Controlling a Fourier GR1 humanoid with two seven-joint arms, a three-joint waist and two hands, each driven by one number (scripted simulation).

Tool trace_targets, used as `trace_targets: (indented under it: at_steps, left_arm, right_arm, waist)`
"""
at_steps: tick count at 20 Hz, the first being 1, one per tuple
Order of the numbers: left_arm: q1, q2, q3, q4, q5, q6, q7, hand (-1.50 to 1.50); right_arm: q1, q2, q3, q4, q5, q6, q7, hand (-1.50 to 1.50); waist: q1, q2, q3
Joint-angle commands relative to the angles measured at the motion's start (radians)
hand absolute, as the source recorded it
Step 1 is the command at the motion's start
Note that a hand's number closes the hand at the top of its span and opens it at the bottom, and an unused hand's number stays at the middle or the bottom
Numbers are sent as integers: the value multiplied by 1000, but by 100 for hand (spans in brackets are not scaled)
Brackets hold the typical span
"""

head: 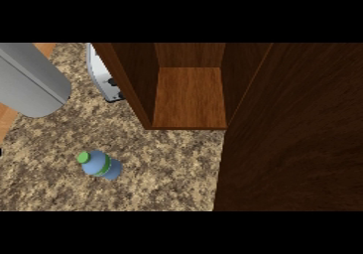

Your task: Pick up the bottled water, place it into the cabinet and close the cabinet

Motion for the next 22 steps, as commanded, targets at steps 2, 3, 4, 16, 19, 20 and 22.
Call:
trace_targets:
  at_steps: [2,3,4,16,19,20,22]
  left_arm:
    - [31,7,24,-172,56,-5,70,-150]
    - [39,-9,7,-161,33,-2,42,-150]
    - [35,5,-2,-203,34,4,100,-150]
    - [48,36,102,-156,92,-36,102,-150]
    - [69,7,87,-112,83,-55,50,-150]
    - [54,30,116,-160,92,-44,114,-150]
    - [43,18,84,-85,60,-62,75,-150]
  right_arm:
    - [-19,28,100,-89,83,-61,117,-150]
    - [-2,12,110,-74,110,-49,72,-150]
    - [-31,34,132,-111,115,-85,136,-150]
    - [15,-22,200,-31,180,-126,19,-150]
    - [13,-49,198,-121,161,-141,101,-150]
    - [-39,-27,191,-61,177,-154,81,-150]
    - [48,-71,249,-161,188,-158,99,-150]
  waist:
    - [1,0,-1]
    - [-1,-1,-1]
    - [1,-2,-1]
    - [-3,-3,0]
    - [-3,-3,-1]
    - [1,-1,-1]
    - [-12,-3,-1]
